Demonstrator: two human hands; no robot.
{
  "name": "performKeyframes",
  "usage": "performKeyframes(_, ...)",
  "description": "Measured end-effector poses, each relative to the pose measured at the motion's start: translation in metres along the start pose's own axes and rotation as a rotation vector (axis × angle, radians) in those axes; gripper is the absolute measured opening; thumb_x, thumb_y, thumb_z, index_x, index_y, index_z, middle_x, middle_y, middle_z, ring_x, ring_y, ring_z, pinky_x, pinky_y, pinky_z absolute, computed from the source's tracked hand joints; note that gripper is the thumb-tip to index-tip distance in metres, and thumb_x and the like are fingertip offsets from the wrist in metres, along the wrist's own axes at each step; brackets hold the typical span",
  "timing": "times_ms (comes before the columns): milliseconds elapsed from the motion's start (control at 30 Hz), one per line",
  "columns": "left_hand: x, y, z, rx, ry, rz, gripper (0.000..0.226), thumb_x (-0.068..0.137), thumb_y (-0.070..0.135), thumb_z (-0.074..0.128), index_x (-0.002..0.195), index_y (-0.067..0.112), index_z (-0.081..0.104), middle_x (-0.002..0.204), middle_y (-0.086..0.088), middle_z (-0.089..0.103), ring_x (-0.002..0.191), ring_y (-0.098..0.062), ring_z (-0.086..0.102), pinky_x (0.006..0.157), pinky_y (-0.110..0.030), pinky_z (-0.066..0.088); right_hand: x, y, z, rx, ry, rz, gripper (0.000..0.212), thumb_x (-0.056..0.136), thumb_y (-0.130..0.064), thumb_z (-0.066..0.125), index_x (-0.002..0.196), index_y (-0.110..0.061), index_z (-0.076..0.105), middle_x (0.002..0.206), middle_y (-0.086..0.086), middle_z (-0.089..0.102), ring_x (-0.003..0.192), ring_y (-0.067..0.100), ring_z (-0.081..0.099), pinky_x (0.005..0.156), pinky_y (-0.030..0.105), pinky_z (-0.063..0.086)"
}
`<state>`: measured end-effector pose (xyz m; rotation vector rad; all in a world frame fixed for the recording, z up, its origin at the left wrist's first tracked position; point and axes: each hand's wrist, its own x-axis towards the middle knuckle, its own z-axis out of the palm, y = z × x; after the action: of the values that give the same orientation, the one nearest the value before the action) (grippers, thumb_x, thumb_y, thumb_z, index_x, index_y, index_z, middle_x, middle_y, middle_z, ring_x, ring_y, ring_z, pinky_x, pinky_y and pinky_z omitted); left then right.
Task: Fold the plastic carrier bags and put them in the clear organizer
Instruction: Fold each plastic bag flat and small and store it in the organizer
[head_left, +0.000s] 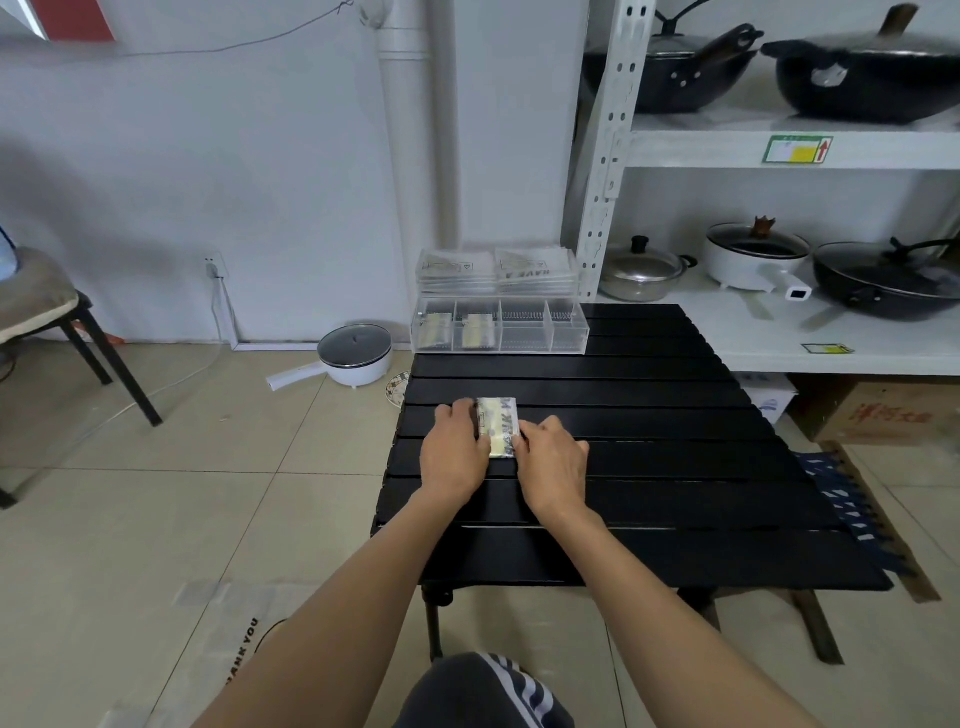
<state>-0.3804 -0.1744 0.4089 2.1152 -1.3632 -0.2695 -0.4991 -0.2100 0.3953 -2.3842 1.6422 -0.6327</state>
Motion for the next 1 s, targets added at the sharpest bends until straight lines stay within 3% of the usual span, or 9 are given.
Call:
performKeyframes(67, 0.001, -0.001, 0.000, 0.024, -0.015, 0.039, 0.051, 0.091, 0.019, 0.056, 0.139, 0.024, 0.038, 0.121, -0.006, 0.043, 0.091, -0.026, 0.060, 0.077, -0.036, 0.050, -0.001, -0.002, 0.000, 0.023, -0.006, 0.016, 0.035, 0.101, -0.027, 0.047, 0.136, -0.023, 0.047, 0.114, 0.004, 0.053, 0.098, 0.023, 0.057, 0.090, 0.038, 0.038)
performKeyframes(133, 0.001, -0.002, 0.001, 0.077, -0.034, 0.078, 0.045, 0.093, 0.018, 0.052, 0.137, 0.025, 0.043, 0.120, -0.005, 0.041, 0.088, -0.025, 0.059, 0.076, -0.037, 0.052, -0.002, -0.003, -0.001, 0.067, -0.018, 0.004, 0.051, 0.099, -0.020, 0.051, 0.147, -0.025, 0.032, 0.115, 0.005, 0.049, 0.097, 0.024, 0.055, 0.091, 0.038, 0.039)
performKeyframes(267, 0.000, -0.002, 0.004, 0.170, -0.050, 0.098, 0.028, 0.095, 0.019, 0.047, 0.123, 0.014, 0.052, 0.117, -0.004, 0.039, 0.081, -0.022, 0.055, 0.067, -0.036, 0.050, -0.006, -0.001, -0.001, 0.037, 0.052, -0.133, 0.036, 0.090, -0.004, 0.057, 0.123, -0.017, 0.056, 0.104, 0.004, 0.046, 0.086, 0.019, 0.047, 0.080, 0.034, 0.043)
performKeyframes(433, 0.001, -0.001, 0.003, 0.136, -0.091, 0.060, 0.039, 0.096, 0.020, 0.048, 0.134, 0.014, 0.047, 0.128, -0.006, 0.039, 0.095, -0.023, 0.058, 0.078, -0.035, 0.051, -0.007, -0.004, -0.002, -0.039, 0.008, -0.133, 0.029, 0.090, 0.001, 0.052, 0.117, -0.010, 0.055, 0.112, 0.008, 0.046, 0.099, 0.023, 0.043, 0.084, 0.033, 0.038)
performKeyframes(533, 0.004, 0.002, 0.002, -0.024, -0.093, -0.044, 0.044, 0.092, 0.015, 0.053, 0.136, 0.018, 0.050, 0.132, -0.009, 0.047, 0.106, -0.026, 0.058, 0.087, -0.033, 0.046, -0.007, -0.003, -0.002, -0.050, -0.005, -0.140, 0.035, 0.091, 0.000, 0.052, 0.125, -0.011, 0.052, 0.114, 0.007, 0.044, 0.101, 0.022, 0.041, 0.086, 0.032, 0.037)
performKeyframes(633, 0.008, 0.006, 0.000, -0.238, -0.066, -0.194, 0.045, 0.087, 0.005, 0.056, 0.129, 0.021, 0.058, 0.128, -0.003, 0.058, 0.110, -0.020, 0.059, 0.089, -0.030, 0.046, -0.007, -0.002, -0.002, -0.023, -0.014, -0.131, 0.035, 0.095, -0.005, 0.051, 0.129, -0.013, 0.051, 0.113, 0.005, 0.042, 0.092, 0.018, 0.033, 0.085, 0.031, 0.038)
performKeyframes(800, 0.016, 0.016, -0.005, -0.812, -0.091, -0.446, 0.036, 0.081, -0.017, 0.052, 0.088, 0.014, 0.068, 0.095, -0.010, 0.064, 0.084, -0.021, 0.062, 0.087, -0.040, 0.055, -0.005, 0.002, -0.002, 0.113, -0.036, -0.056, 0.032, 0.095, -0.004, 0.050, 0.124, -0.017, 0.056, 0.110, 0.003, 0.045, 0.092, 0.019, 0.037, 0.083, 0.034, 0.045)
performKeyframes(900, 0.016, 0.017, -0.008, -0.902, -0.082, -0.484, 0.034, 0.080, -0.019, 0.052, 0.079, 0.011, 0.067, 0.088, -0.013, 0.064, 0.079, -0.023, 0.063, 0.077, -0.030, 0.057, -0.004, 0.003, 0.002, 0.093, -0.025, -0.087, 0.037, 0.093, -0.004, 0.052, 0.125, -0.022, 0.059, 0.106, 0.000, 0.044, 0.093, 0.017, 0.040, 0.083, 0.031, 0.045)
performKeyframes(1000, 0.013, 0.014, -0.008, -0.955, -0.086, -0.471, 0.031, 0.080, -0.019, 0.052, 0.087, 0.006, 0.069, 0.098, -0.017, 0.066, 0.085, -0.023, 0.064, 0.076, -0.024, 0.056, -0.001, 0.003, 0.003, 0.147, -0.035, -0.061, 0.040, 0.096, -0.005, 0.049, 0.131, -0.023, 0.057, 0.108, 0.001, 0.047, 0.099, 0.019, 0.046, 0.087, 0.032, 0.044)
